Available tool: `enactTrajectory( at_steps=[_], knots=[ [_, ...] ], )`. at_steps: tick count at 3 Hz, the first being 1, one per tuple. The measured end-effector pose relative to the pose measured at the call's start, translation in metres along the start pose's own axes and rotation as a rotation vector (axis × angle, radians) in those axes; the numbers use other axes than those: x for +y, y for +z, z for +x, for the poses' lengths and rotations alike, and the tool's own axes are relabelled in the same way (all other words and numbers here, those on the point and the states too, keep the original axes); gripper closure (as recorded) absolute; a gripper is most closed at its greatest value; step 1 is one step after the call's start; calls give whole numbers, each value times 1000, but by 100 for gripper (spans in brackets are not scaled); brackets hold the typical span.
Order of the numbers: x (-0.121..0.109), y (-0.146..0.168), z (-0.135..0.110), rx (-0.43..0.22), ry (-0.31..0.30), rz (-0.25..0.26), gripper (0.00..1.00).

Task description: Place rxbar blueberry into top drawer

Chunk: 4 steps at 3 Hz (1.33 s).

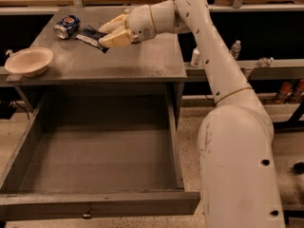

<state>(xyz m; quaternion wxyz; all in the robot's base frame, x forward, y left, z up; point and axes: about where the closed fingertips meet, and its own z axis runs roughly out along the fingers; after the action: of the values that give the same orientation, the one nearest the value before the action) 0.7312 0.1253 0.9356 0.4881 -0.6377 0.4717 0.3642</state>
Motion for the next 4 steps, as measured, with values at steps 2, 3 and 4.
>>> enactTrajectory(
  at_steps=[2, 3, 4],
  knots=[
    [53, -99, 34, 39, 62, 248, 100],
    [75, -130, 76, 122, 141, 379, 100],
    [96, -109, 97, 142, 170, 348, 100]
  ],
)
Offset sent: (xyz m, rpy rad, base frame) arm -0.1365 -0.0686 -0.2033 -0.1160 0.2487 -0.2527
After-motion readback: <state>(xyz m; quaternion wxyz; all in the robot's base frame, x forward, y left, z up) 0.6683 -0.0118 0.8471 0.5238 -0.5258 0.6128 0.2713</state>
